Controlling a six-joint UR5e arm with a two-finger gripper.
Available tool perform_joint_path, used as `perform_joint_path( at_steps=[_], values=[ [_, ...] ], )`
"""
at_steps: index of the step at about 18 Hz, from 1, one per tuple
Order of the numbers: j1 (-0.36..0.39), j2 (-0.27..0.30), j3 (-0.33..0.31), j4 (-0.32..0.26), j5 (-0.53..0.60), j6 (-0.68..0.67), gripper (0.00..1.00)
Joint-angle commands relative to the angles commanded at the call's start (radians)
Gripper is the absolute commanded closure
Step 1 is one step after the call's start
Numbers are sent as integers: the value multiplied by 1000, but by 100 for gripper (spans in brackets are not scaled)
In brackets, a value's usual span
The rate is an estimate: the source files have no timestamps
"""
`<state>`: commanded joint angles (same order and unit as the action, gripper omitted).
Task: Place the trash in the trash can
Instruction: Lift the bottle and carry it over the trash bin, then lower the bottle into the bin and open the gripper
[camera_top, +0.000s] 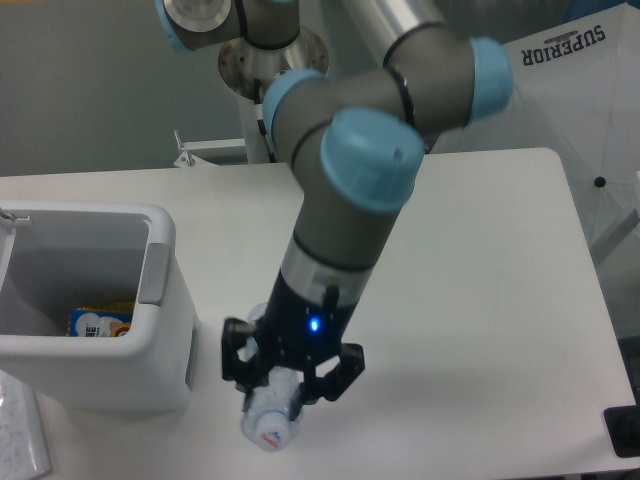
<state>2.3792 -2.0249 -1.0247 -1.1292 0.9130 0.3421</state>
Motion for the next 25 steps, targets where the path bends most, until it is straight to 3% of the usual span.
perform_joint_path(
  at_steps=[4, 10, 13, 15, 18, 25],
  values=[
    [-2, 28, 0, 66, -68, 0, 48],
    [-15, 89, -12, 100, -189, -27, 48],
    [-40, 136, -79, 159, -209, -38, 48],
    [-96, 143, -124, 215, -210, -41, 47],
    [-130, 178, -190, 226, -209, -32, 47],
    [-169, 190, -288, 241, -209, -3, 42]
  ],
)
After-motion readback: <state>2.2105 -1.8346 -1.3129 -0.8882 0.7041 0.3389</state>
